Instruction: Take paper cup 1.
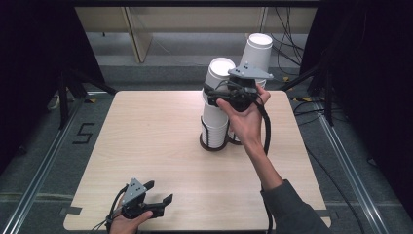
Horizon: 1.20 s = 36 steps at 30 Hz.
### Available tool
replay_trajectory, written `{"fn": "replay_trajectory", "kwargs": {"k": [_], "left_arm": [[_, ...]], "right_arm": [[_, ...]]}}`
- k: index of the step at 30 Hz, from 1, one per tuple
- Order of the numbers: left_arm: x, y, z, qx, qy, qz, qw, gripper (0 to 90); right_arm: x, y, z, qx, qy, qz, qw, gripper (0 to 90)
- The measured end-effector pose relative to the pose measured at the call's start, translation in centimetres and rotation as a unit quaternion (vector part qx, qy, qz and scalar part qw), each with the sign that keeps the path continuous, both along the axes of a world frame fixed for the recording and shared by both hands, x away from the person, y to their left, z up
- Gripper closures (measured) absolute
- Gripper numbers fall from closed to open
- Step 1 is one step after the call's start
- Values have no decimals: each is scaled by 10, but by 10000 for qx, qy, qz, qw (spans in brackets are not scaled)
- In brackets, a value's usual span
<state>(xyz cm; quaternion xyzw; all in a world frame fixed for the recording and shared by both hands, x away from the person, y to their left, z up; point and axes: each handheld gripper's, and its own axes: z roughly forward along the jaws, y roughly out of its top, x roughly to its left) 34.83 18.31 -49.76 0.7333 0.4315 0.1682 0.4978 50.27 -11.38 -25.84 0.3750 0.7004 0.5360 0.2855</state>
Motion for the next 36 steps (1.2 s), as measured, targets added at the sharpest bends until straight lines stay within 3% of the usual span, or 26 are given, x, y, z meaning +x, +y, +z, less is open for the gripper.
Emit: {"fn": "replay_trajectory", "kwargs": {"k": [6,12,17,19,20,23,25,27,29,30,32,34,36], "left_arm": [[0,0,1,16,52,47,10000,146],[1,0,0,-9,23,33,10000,146],[1,0,0,-32,29,73,10000,146],[1,0,0,-60,-7,27,10000,146],[1,0,1,-47,-12,42,10000,146],[1,0,1,-25,-7,44,10000,146],[0,0,2,-32,-11,48,10000,146],[1,1,2,-80,-51,3,10000,146],[0,0,3,-31,-32,27,10000,146],[1,0,2,-63,-67,-8,10000,146],[1,0,2,-114,-96,-24,9999,146],[0,1,3,-48,-61,8,10000,146],[0,1,3,-112,-88,22,9999,146]], "right_arm": [[-31,-3,-24,-55,6,536,9985,172],[-58,-5,-56,114,293,986,9946,172],[-64,-5,-82,77,405,1235,9915,172],[-66,-4,-89,142,570,1334,9893,172],[-66,-3,-93,84,492,1387,9891,172],[-69,0,-107,26,602,1511,9867,172],[-70,1,-116,-84,629,1543,9860,172],[-72,2,-126,-45,688,1576,9851,171],[-74,4,-134,-110,869,1603,9832,172],[-74,5,-139,-150,808,1670,9825,172],[-77,5,-146,-230,1000,1630,9813,172],[-77,4,-152,-264,970,1667,9809,172],[-78,5,-157,-275,1034,1657,9804,171]]}}
